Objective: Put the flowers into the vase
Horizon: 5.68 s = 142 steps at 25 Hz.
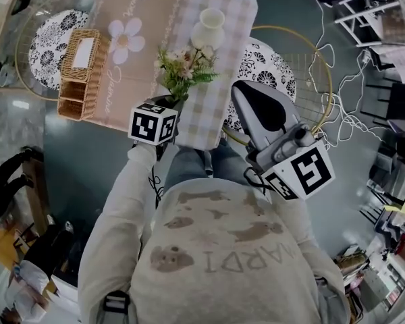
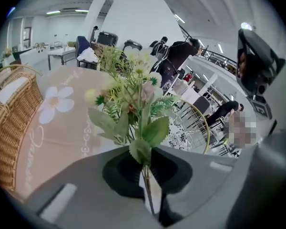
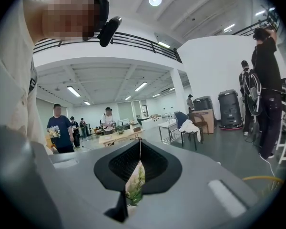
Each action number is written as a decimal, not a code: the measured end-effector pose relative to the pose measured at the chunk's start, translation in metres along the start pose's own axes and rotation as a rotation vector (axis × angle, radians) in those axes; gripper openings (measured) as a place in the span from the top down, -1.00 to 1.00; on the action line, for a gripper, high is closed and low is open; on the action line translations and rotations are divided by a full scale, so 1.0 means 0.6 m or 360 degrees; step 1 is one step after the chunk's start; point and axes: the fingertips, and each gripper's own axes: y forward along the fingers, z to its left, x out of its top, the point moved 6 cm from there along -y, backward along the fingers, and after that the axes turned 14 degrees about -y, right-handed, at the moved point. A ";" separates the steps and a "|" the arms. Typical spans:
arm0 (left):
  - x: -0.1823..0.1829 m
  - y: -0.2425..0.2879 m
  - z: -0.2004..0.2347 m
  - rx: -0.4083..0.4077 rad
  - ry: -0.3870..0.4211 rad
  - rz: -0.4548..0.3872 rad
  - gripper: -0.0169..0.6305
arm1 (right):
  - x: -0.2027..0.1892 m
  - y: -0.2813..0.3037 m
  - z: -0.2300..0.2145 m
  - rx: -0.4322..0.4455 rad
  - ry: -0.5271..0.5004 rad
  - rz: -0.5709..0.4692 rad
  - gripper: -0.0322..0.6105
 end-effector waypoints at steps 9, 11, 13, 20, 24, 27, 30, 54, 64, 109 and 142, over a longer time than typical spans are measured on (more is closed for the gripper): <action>0.098 -0.113 0.010 -0.0038 0.0035 -0.0424 0.89 | 0.036 0.049 0.006 0.0038 -0.0048 -0.0047 0.81; 0.125 -0.136 0.008 -0.0053 0.0081 -0.0522 0.90 | 0.045 0.063 0.010 0.0037 -0.0061 -0.0050 0.81; 0.151 -0.156 0.003 -0.0070 0.0140 -0.0621 0.90 | 0.050 0.072 0.012 0.0029 -0.0071 -0.0058 0.81; 0.233 -0.207 -0.024 -0.0176 0.0324 -0.0898 0.90 | 0.060 0.093 0.020 -0.0023 -0.0081 -0.0058 0.81; 0.275 -0.225 -0.050 -0.0253 0.0423 -0.1015 0.90 | 0.061 0.094 0.022 -0.0049 -0.0090 -0.0047 0.81; 0.308 -0.238 -0.077 -0.0309 0.0509 -0.1095 0.90 | 0.063 0.096 0.016 -0.0072 -0.0090 -0.0040 0.81; 0.340 -0.249 -0.106 -0.0350 0.0590 -0.1181 0.90 | 0.065 0.096 0.007 -0.0082 -0.0088 -0.0035 0.81; 0.412 -0.142 -0.206 -0.0518 0.0901 -0.1449 0.90 | 0.040 0.004 -0.046 -0.0320 -0.0070 0.0080 0.81; 0.372 -0.054 -0.149 -0.0370 0.0914 -0.1378 0.90 | 0.026 -0.007 -0.040 -0.0337 -0.0075 0.0158 0.81; 0.321 0.012 -0.108 -0.0051 0.0736 -0.1119 0.45 | 0.020 -0.010 -0.033 -0.0287 -0.0099 0.0172 0.81; 0.192 -0.251 -0.215 -0.0349 0.0663 -0.1324 0.94 | 0.074 -0.016 0.038 -0.0015 -0.0189 -0.0103 0.81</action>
